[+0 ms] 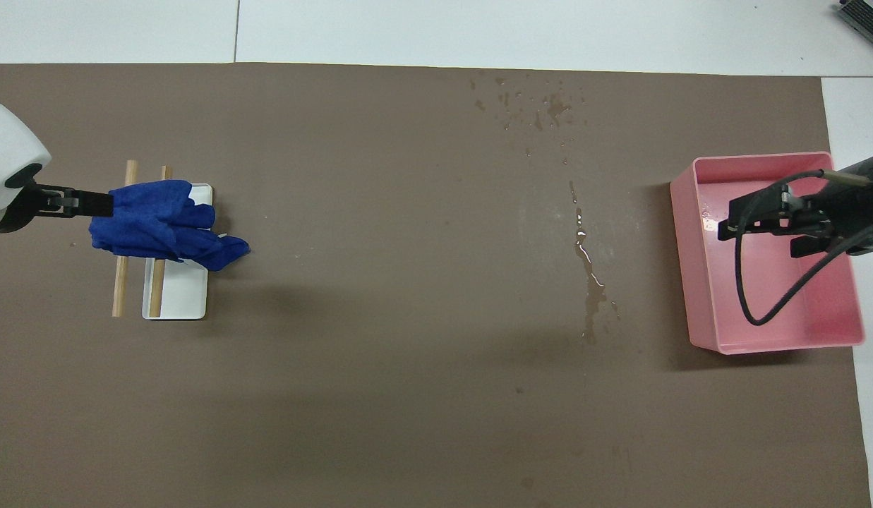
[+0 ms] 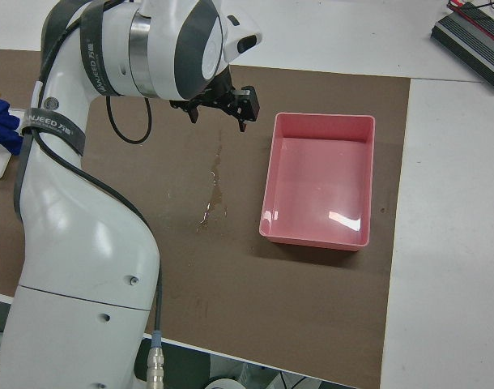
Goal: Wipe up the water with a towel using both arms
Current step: 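Hold the blue towel with the left gripper while the right gripper rises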
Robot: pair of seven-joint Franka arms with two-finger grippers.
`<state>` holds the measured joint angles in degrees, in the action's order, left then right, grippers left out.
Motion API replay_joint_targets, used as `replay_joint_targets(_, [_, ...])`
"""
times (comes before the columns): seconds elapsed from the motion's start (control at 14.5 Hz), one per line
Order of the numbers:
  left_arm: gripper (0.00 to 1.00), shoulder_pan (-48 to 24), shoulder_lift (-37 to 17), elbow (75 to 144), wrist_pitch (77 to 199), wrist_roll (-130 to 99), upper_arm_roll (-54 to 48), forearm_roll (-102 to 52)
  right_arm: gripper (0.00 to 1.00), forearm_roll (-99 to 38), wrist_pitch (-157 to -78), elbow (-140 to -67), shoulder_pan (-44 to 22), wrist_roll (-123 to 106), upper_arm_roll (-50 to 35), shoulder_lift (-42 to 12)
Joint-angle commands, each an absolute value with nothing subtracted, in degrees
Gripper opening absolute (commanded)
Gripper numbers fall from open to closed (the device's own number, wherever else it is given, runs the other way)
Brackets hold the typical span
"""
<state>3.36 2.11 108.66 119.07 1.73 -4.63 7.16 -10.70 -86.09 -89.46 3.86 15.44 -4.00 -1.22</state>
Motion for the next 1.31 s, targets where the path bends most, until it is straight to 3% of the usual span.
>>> replay_joint_targets(0.0, [1.00, 3.43, -0.87, 112.49, 127.59, -5.61, -5.10, 12.54, 1.00, -18.08, -87.45, -94.30, 3.17, 28.86, -4.13, 2.02])
replay_joint_targets(0.28, [1.00, 0.45, -3.25, 115.56, 131.12, -19.03, -5.19, 16.25, 1.00, -26.80, -92.71, -96.94, 0.89, 49.09, -4.13, 3.07])
replay_joint_targets(0.55, [1.00, 1.49, -2.20, 121.19, 136.92, -20.30, -5.10, 18.46, 1.00, -39.54, -105.53, -103.52, -0.17, 76.41, -4.13, 5.45])
replay_joint_targets(0.69, [0.96, 1.58, -2.11, 121.29, 136.58, -20.30, -5.01, 18.46, 1.00, -40.16, -107.22, -105.72, -3.32, 83.20, -4.13, 6.06])
replay_joint_targets(0.83, [0.81, 1.67, -1.93, 121.90, 136.49, -20.30, -4.92, 18.54, 1.00, -44.61, -113.26, -110.98, -6.83, 86.47, -4.13, 7.37])
replay_joint_targets(1.03, [0.30, 1.67, -1.84, 121.56, 136.06, -20.65, -4.92, 18.54, 1.00, -49.55, -117.50, -112.41, -9.84, 89.11, -4.13, 6.07])
replay_joint_targets(1.24, [0.00, 1.93, -2.02, 121.11, 136.05, -20.65, -4.83, 19.59, 1.00, -52.29, -118.04, -112.59, -9.93, 86.41, -4.13, 5.45])
